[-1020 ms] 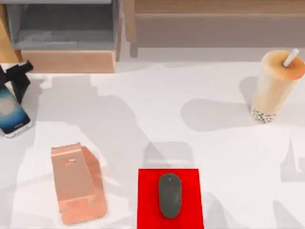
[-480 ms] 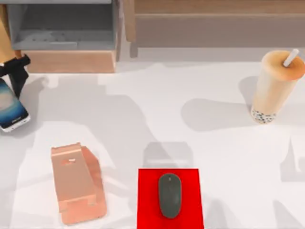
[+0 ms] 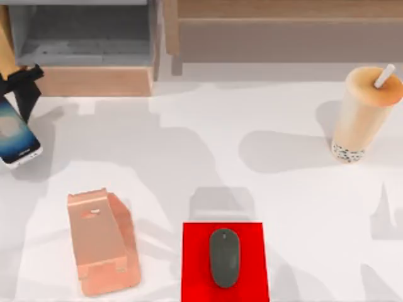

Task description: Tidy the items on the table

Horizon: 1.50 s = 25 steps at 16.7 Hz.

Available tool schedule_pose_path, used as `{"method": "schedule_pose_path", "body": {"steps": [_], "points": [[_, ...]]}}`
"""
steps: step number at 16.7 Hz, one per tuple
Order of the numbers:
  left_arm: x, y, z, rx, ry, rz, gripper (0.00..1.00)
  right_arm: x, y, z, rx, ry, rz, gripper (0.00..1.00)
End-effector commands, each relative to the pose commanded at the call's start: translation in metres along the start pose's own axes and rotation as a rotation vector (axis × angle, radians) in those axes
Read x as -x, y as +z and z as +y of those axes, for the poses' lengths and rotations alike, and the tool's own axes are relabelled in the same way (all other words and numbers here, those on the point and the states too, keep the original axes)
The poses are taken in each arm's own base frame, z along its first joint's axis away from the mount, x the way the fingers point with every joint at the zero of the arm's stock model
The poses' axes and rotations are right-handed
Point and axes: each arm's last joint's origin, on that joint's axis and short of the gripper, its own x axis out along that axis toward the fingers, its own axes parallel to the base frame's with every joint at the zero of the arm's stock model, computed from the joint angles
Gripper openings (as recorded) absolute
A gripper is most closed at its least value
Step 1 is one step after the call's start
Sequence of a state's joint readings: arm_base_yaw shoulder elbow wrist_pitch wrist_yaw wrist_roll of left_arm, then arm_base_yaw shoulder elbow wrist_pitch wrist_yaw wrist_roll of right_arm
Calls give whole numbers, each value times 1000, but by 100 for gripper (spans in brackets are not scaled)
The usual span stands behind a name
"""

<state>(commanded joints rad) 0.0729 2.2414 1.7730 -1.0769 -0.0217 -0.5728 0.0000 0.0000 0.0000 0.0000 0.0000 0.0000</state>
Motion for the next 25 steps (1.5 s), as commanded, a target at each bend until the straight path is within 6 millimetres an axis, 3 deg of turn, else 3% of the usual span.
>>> {"method": "schedule_pose_path", "body": {"steps": [3,5,8,11,14,17,21,25], "points": [[37,-40,-33,4,-22,-79,0,0,0,0,0,0,0,100],[69,-83,-62,-2,-66,-142,0,0,0,0,0,0,0,100],[111,-172,-94,-30,-136,-232,0,0,0,0,0,0,0,100],[136,-270,-98,-78,-180,-348,0,0,0,0,0,0,0,100],[134,-354,-71,-138,-170,-518,0,0,0,0,0,0,0,100],[112,-407,-24,-227,-146,-736,0,0,0,0,0,0,0,100],[87,-434,38,-344,-186,-982,0,0,0,0,0,0,0,100],[81,-438,62,-386,-236,-1062,0,0,0,0,0,0,0,100]]}}
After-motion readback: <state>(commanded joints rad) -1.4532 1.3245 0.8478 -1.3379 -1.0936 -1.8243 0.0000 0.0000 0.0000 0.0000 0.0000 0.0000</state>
